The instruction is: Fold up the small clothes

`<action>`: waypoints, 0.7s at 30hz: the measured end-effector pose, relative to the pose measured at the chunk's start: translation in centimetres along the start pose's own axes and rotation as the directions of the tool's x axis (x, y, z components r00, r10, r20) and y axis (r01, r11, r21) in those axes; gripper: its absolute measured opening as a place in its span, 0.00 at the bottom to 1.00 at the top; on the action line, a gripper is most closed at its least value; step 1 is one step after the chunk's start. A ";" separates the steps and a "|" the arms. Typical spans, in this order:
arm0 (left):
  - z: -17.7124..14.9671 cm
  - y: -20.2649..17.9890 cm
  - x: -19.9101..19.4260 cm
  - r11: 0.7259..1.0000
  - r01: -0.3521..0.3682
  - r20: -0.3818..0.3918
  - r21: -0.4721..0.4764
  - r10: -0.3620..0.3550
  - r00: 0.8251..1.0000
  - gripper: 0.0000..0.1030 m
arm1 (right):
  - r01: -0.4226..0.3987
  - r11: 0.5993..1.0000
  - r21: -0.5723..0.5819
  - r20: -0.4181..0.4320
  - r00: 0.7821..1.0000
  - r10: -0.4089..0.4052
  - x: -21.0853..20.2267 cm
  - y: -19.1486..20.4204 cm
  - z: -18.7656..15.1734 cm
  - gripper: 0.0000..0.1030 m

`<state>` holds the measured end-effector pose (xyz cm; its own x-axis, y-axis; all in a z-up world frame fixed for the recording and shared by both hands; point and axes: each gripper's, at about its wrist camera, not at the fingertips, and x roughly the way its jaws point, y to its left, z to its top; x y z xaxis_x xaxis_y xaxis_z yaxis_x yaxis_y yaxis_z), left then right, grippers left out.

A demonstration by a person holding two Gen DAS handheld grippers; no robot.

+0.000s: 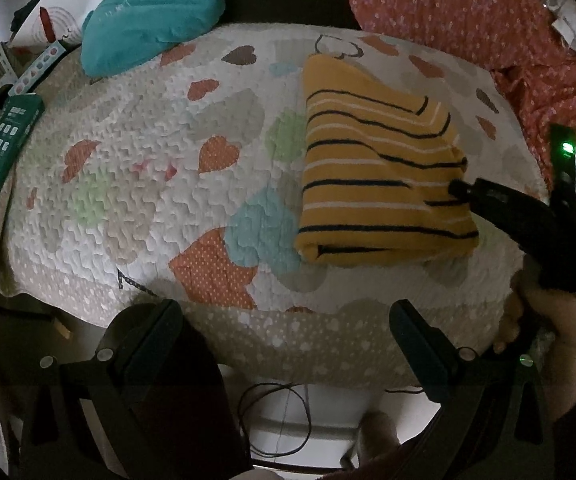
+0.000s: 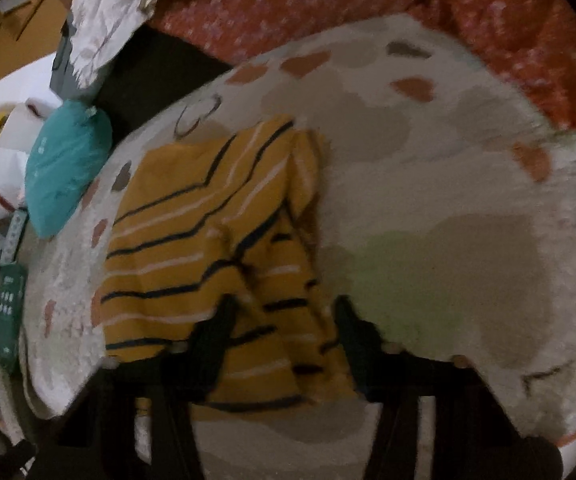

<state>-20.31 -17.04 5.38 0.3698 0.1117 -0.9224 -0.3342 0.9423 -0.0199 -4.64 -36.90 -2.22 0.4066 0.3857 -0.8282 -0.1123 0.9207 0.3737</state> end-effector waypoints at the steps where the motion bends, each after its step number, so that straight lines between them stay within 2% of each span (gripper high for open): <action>1: -0.1 0.0 0.1 1.000 0.000 -0.003 0.001 0.000 1.000 1.00 | 0.006 1.000 0.007 -0.018 1.000 -0.006 0.7 -0.2 0.0 0.21; 3: -0.1 -0.1 0.2 1.000 -0.001 -0.011 0.004 0.001 1.000 1.00 | 0.024 0.999 0.036 -0.037 0.999 -0.022 1.7 -1.4 0.0 0.18; 6: -0.2 0.0 0.1 1.000 -0.003 -0.012 0.002 0.003 1.000 1.00 | -0.002 0.995 0.095 -0.039 0.999 0.006 1.6 -2.9 -0.2 0.17; 9: -0.2 0.0 0.1 1.000 0.001 -0.015 -0.003 -0.001 1.000 1.00 | 0.031 0.994 0.101 -0.026 0.999 -0.028 0.6 -3.3 -0.5 0.26; 11: -0.3 -0.1 -0.1 1.000 0.008 -0.014 0.001 -0.008 1.000 1.00 | 0.099 0.990 0.100 -0.018 0.995 -0.098 -0.5 -3.6 -1.1 0.30; 17: -0.8 -0.7 -1.3 1.000 0.023 0.014 0.014 -0.023 1.000 1.00 | 0.055 0.988 0.147 0.009 0.998 -0.057 -3.7 -4.8 -3.3 0.32; 21: -1.2 -1.0 -2.5 0.999 0.031 0.039 0.019 -0.032 0.999 1.00 | 0.033 0.990 0.135 0.025 0.999 -0.036 -5.6 -3.6 -5.4 0.32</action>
<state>-21.96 -18.66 7.27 0.4139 0.0937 -0.9055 -0.3062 0.9511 -0.0415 -11.43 -42.07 -1.22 0.4329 0.3506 -0.8305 0.0246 0.9163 0.3996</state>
